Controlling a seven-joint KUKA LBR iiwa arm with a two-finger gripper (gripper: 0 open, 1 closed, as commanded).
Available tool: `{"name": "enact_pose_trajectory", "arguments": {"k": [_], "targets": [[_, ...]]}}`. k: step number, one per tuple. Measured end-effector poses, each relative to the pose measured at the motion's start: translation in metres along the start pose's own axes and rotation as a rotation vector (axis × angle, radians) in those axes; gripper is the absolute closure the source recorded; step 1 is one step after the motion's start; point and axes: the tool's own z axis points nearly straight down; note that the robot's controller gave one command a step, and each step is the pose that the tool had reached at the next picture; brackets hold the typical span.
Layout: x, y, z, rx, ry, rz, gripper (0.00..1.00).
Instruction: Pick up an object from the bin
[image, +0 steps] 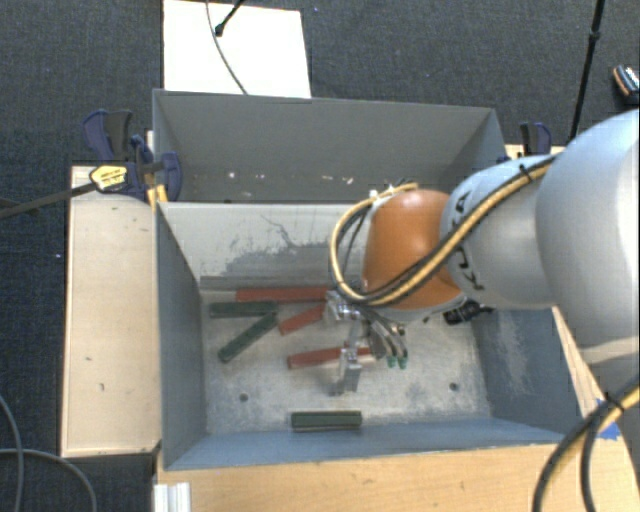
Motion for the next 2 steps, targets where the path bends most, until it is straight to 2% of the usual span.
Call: {"name": "enact_pose_trajectory", "arguments": {"k": [1,2], "targets": [[0.0,0.0,-0.003,-0.001,-0.003,0.003,1.0],[-0.003,-0.005,-0.152,-0.002,-0.011,0.034,1.0]]}}
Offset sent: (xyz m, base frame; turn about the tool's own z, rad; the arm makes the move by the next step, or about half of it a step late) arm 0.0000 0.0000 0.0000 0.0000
